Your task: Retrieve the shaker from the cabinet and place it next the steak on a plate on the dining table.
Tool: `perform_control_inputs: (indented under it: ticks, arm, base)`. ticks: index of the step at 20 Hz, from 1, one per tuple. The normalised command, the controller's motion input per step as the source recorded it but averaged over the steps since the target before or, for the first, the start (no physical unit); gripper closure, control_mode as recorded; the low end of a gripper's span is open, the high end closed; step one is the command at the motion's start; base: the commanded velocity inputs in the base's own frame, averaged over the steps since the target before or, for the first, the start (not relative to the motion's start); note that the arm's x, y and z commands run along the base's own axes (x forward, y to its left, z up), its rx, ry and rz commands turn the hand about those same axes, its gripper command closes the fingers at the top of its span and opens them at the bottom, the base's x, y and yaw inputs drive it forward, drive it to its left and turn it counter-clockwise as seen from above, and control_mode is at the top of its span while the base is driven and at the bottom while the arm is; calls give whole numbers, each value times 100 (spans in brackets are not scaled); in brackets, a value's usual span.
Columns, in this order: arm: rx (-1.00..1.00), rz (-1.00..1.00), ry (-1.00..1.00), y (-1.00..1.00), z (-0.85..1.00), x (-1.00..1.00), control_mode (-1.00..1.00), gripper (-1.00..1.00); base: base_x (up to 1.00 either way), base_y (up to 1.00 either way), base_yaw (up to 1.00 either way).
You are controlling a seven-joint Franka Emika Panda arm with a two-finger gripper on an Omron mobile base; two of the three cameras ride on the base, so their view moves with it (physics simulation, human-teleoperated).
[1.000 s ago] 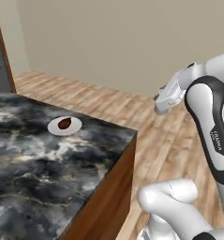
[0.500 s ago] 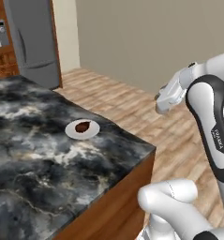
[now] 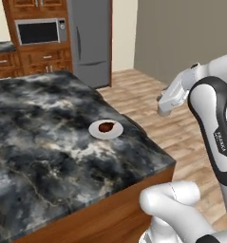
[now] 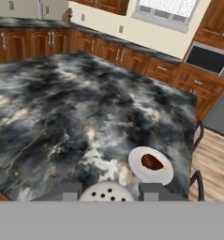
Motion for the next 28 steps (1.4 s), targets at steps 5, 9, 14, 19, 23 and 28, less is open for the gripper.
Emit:
perform_control_inputs:
  ticks: [5, 9, 14, 19, 23, 28]
  arm:
    - [0, 0, 0, 0, 0, 0, 100, 100]
    - [0, 0, 0, 0, 0, 0, 100, 100]
    - [0, 0, 0, 0, 0, 0, 100, 100]
    - [0, 0, 0, 0, 0, 0, 100, 100]
    - [0, 0, 0, 0, 0, 0, 100, 100]
    - [0, 0, 0, 0, 0, 0, 100, 100]
  base:
    - [100, -4, 38]
    - [100, -4, 27]
    - [100, 0, 21]
    - [100, 0, 15]
    - [100, 0, 14]
    - [31, -2, 9]
